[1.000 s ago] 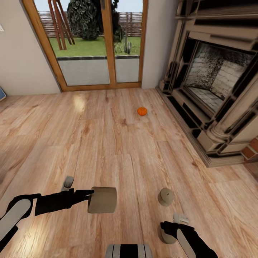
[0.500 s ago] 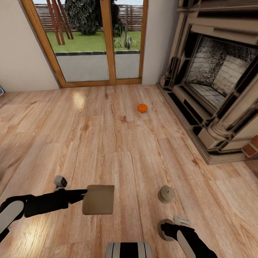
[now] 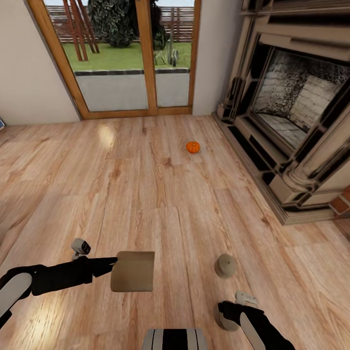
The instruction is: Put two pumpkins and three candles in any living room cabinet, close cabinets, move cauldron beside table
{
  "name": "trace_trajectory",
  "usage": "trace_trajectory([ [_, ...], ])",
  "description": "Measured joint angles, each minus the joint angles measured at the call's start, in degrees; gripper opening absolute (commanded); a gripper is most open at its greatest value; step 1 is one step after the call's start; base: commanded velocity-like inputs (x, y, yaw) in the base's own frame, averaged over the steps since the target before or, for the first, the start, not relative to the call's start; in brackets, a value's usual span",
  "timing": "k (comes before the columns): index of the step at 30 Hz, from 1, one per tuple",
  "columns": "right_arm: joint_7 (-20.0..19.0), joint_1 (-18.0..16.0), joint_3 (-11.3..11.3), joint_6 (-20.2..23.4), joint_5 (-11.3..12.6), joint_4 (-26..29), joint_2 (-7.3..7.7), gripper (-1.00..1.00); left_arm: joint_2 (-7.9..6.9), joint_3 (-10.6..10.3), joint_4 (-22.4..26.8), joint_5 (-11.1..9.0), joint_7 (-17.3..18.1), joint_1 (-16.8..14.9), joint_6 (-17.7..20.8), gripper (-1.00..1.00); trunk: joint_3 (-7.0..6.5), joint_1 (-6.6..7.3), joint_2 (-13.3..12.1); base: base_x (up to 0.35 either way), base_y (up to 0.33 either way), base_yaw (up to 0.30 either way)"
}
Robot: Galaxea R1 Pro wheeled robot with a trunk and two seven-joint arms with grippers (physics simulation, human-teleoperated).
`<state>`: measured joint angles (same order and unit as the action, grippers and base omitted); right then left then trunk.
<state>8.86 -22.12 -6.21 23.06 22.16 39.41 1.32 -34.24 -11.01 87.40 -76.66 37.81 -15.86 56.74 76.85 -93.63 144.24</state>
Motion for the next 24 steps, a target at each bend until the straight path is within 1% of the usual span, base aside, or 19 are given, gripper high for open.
trace_trajectory([
  [7, 0.0, -0.01, 0.0, -0.06, 0.0, -0.05, 0.0, 1.0, 0.0, -0.08, -0.06, 0.03, 0.0, 0.0, -0.09, -1.0, 0.0, -0.01, 0.0, 0.01, 0.0, 0.0],
  [10, 0.0, -0.01, 0.0, -0.11, 0.0, -0.05, -0.03, 1.0, 0.04, -0.08, -0.04, 0.1, 0.0, 0.0, -0.13, -1.0, 0.66, -0.09, 0.04, 0.0, 0.0, 0.0],
  [13, 0.0, 0.01, 0.0, -0.12, 0.0, -0.05, -0.01, 1.0, 0.01, -0.05, -0.05, -0.02, 0.0, 0.0, -0.09, -1.0, 0.67, -0.09, 0.04, 0.0, 0.0, 0.0],
  [17, 0.0, 0.0, 0.0, -0.12, 0.0, -0.05, -0.07, 1.0, 0.02, -0.08, -0.05, 0.07, 0.0, 0.0, -0.11, -1.0, 1.54, -0.19, 0.09, 0.0, 0.0, 0.0],
  [24, 0.0, -0.01, 0.0, -0.12, 0.0, -0.05, -0.09, 1.0, 0.04, -0.08, -0.04, -0.01, 0.0, 0.0, -0.09, -1.0, 1.55, -0.19, 0.09, 0.0, 0.0, 0.0],
])
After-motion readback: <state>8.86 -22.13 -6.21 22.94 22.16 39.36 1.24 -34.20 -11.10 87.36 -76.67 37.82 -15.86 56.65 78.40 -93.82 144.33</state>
